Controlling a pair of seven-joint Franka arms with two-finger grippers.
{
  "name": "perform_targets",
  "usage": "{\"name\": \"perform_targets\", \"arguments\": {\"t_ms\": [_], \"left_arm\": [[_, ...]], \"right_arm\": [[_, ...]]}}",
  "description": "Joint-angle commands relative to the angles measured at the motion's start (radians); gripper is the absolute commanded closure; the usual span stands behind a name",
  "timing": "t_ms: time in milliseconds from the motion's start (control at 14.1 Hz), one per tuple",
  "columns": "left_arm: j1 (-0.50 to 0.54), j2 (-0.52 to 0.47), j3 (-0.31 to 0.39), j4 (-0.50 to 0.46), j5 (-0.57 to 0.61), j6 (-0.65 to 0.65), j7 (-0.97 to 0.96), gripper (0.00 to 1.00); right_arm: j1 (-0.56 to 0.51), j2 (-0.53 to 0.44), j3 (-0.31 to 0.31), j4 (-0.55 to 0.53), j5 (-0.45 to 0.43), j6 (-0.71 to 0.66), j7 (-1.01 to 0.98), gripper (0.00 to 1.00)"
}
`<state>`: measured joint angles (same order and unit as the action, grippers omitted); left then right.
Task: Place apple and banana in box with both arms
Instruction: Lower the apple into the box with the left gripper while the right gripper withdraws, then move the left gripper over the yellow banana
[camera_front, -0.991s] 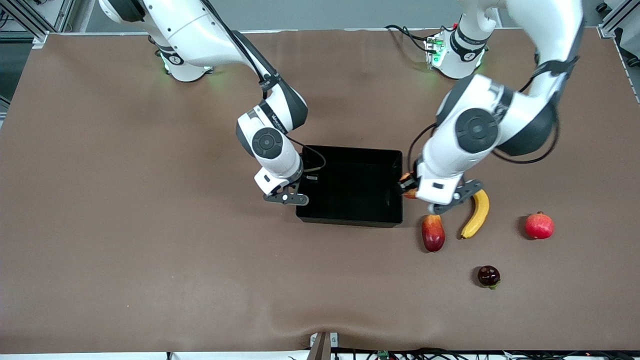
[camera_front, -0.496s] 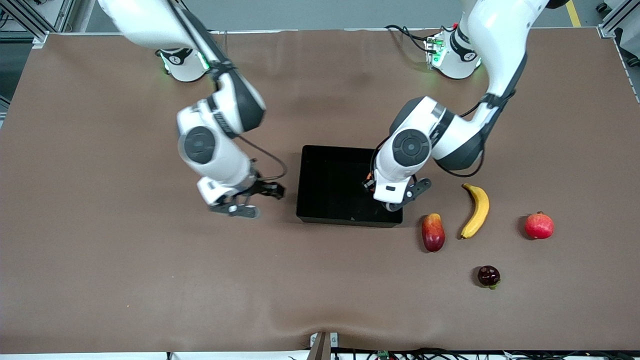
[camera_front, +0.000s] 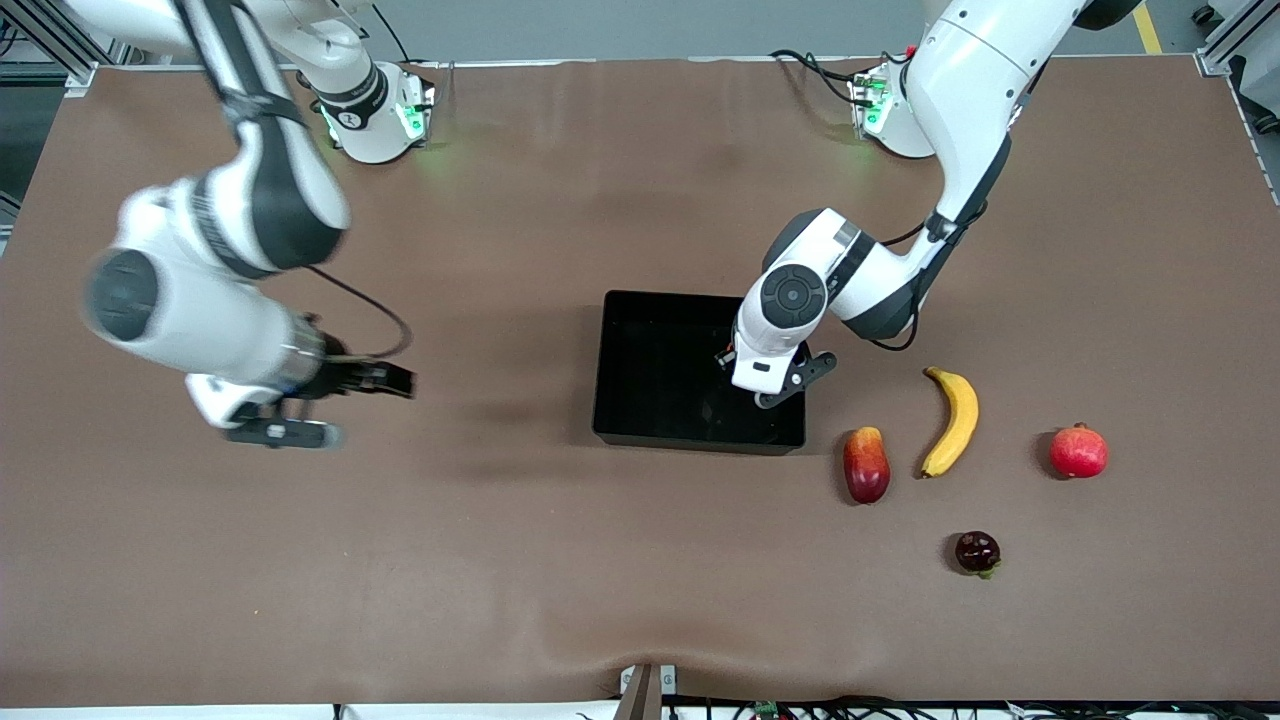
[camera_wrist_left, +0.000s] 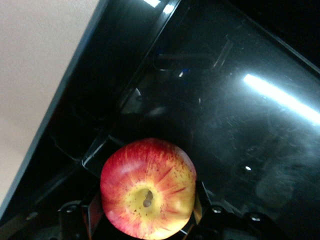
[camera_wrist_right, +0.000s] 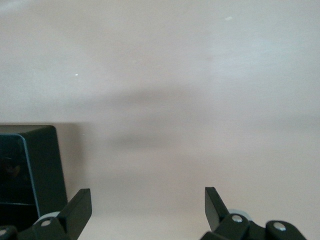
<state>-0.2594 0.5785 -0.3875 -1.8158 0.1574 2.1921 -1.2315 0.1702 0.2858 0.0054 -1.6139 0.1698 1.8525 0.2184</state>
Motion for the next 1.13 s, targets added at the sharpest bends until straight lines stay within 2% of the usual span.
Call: {"name": "perform_targets", "arguments": {"t_ms": [0, 71, 142, 212, 425, 496, 637, 779, 991, 1062], "left_arm": [[-0.001, 0.020, 0.001, 0.003, 0.036, 0.012, -0.023, 0.77], [0.000, 0.020, 0.001, 0.004, 0.036, 0.011, -0.022, 0.53], [0.003, 0.020, 0.001, 0.006, 0.037, 0.009, -0.022, 0.14], [0.005, 0.020, 0.002, 0.009, 0.037, 0.009, -0.022, 0.00], [0.011, 0.003, 0.002, 0.064, 0.030, -0.027, -0.023, 0.00], [0.017, -0.012, 0.002, 0.103, 0.027, -0.087, -0.019, 0.00], [0.025, -0.020, 0.010, 0.223, 0.034, -0.252, -0.002, 0.00], [0.093, -0.026, 0.010, 0.338, 0.034, -0.384, 0.108, 0.00], [0.263, -0.048, 0.009, 0.332, 0.033, -0.428, 0.384, 0.00], [0.307, -0.048, 0.013, 0.299, 0.048, -0.426, 0.450, 0.00]], "right_arm": [[-0.104, -0.108, 0.005, -0.037, 0.010, -0.061, -0.115, 0.00], [-0.116, -0.135, -0.027, -0.035, 0.010, -0.088, -0.160, 0.00], [-0.113, -0.161, -0.069, -0.032, 0.008, -0.113, -0.192, 0.00], [-0.112, -0.184, -0.102, -0.029, 0.008, -0.139, -0.209, 0.00], [-0.120, -0.220, -0.124, 0.015, -0.048, -0.249, -0.215, 0.00], [-0.118, -0.221, -0.122, 0.052, -0.084, -0.312, -0.208, 0.00], [-0.118, -0.221, -0.124, 0.123, -0.101, -0.416, -0.205, 0.00], [-0.120, -0.224, -0.124, 0.150, -0.102, -0.449, -0.203, 0.00], [-0.150, -0.266, -0.107, 0.146, -0.118, -0.481, -0.203, 0.00], [-0.156, -0.269, -0.098, 0.146, -0.125, -0.486, -0.202, 0.00]]}}
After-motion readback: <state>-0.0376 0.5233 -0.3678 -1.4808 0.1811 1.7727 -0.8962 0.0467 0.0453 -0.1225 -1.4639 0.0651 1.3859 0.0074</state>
